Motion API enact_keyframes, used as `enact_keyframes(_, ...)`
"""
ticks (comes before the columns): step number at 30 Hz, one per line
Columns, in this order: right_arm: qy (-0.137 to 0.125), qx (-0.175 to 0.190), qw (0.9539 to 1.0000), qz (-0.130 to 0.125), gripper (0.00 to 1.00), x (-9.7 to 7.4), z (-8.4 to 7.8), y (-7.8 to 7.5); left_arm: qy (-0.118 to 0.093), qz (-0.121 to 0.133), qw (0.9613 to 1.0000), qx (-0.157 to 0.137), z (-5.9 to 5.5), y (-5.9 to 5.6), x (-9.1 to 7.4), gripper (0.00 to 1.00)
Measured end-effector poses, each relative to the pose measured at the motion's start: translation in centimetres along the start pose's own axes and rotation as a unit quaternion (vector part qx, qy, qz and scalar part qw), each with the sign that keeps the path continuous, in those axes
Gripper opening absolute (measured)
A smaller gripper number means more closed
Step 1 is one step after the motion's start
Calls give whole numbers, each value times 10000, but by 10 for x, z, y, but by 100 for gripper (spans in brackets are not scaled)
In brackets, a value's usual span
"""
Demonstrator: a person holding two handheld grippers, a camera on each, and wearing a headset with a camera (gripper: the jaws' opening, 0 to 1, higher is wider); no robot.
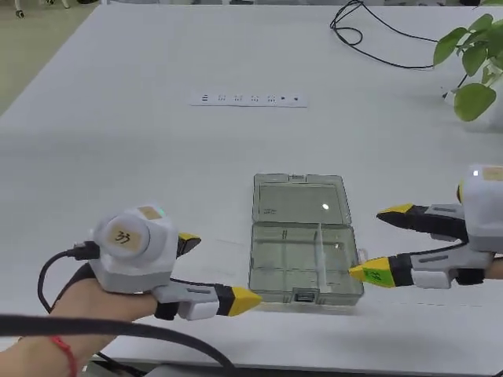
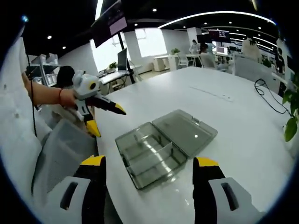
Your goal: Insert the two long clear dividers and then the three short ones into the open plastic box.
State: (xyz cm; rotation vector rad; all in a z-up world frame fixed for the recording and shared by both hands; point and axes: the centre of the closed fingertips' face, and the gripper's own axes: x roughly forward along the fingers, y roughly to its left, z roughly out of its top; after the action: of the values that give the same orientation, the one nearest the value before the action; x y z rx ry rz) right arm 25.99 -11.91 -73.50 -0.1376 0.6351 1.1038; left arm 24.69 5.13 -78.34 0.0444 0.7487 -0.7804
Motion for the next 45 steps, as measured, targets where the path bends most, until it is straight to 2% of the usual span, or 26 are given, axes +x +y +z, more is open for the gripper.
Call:
enact_keyframes(1,1,-60,10000,9,77,-2,-2,0,-4,21,10000,44,0,1,1,84)
enact_keyframes(3,8,-105,9999,19,77,-5,-5,-1,170,103,9998,-92,-6,4,2,83)
enact_keyframes(5,-4,-148,9999,38,78,-7,-7,-1,203,139,9997,-83,-7,6,4,81)
enact_keyframes(7,13,-186,9998,42,78,-10,-12,-3,360,256,9989,-161,-13,10,5,78)
enact_keyframes(9,5,-223,9997,48,79,-12,-15,-3,507,322,9976,-348,-19,12,6,75)
enact_keyframes(11,0,-236,9997,55,79,-14,-18,-3,568,394,9969,-367,-21,15,9,73)
enact_keyframes(13,-35,-253,9997,61,79,-16,-20,-4,811,532,9937,-559,-29,16,8,71)
enact_keyframes(20,-94,-236,9997,58,79,-20,-26,-4,987,753,9906,-578,-35,19,16,64)
enact_keyframes(23,-98,-226,9997,40,79,-21,-29,-3,1102,968,9876,-554,-39,24,19,60)
enact_keyframes(26,-153,-192,9997,37,79,-21,-28,-2,1290,1156,9841,-406,-45,29,22,58)
enact_keyframes(32,-245,-140,9996,28,79,-21,-26,-1,1555,1334,9787,-137,-52,33,27,50)
enact_keyframes(38,-318,-116,9994,-11,79,-21,-23,-1,1678,1378,9760,146,-56,34,28,47)
enact_keyframes(45,-285,-126,9995,7,79,-19,-26,1,1724,1315,9760,213,-56,37,27,43)
